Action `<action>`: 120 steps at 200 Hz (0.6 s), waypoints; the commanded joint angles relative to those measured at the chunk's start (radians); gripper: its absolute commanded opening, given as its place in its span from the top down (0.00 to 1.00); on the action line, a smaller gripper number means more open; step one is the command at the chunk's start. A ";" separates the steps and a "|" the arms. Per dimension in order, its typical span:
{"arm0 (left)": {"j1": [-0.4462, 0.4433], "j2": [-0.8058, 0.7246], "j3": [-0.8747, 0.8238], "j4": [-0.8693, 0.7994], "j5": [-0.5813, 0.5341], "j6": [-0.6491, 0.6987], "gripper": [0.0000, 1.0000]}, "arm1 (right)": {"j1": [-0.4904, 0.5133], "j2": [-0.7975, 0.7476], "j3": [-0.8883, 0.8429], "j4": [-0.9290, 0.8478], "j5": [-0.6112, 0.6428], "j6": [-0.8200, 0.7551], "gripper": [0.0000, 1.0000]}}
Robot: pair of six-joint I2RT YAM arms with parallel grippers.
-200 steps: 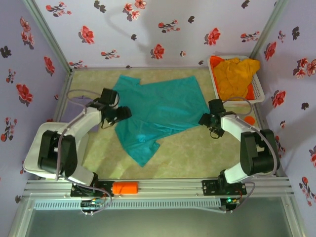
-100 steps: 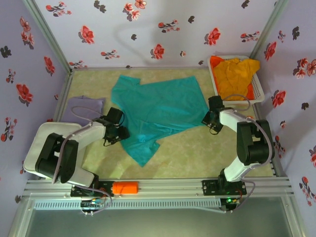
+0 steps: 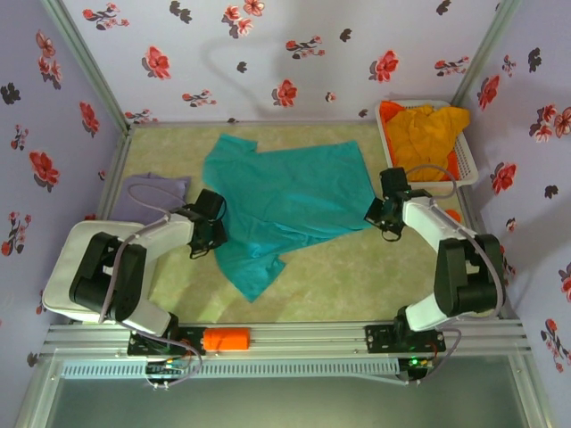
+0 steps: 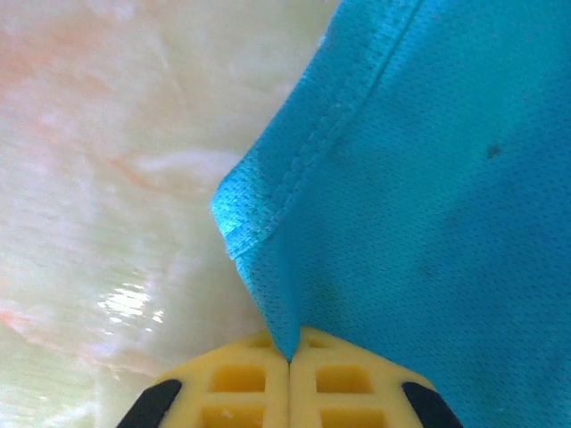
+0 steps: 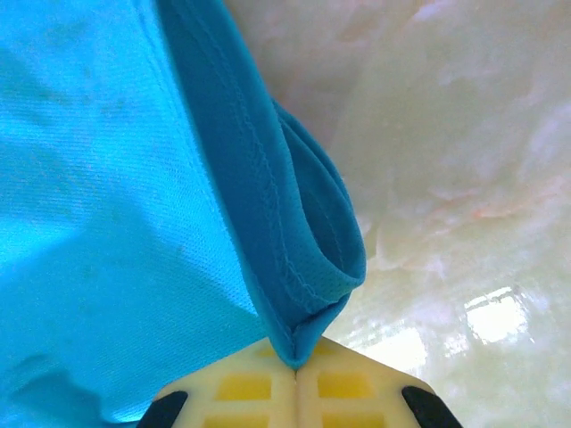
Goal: Fold and stack the t-shirts
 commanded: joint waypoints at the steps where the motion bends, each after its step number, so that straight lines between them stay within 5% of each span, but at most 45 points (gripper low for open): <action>1: 0.027 -0.006 0.040 -0.099 -0.069 0.041 1.00 | -0.012 -0.062 0.064 -0.123 -0.026 -0.024 0.98; 61: 0.095 -0.082 0.088 -0.279 -0.106 0.115 1.00 | -0.079 -0.013 0.205 -0.176 -0.053 -0.009 0.90; 87: 0.119 -0.084 0.092 -0.303 -0.103 0.145 1.00 | -0.095 0.036 0.220 -0.170 -0.065 -0.021 0.55; 98: 0.121 -0.069 0.105 -0.325 -0.102 0.159 0.94 | -0.095 0.045 0.220 -0.173 -0.078 -0.028 0.36; 120: 0.121 -0.058 0.114 -0.343 -0.100 0.175 0.67 | -0.094 0.031 0.209 -0.142 -0.108 -0.041 0.22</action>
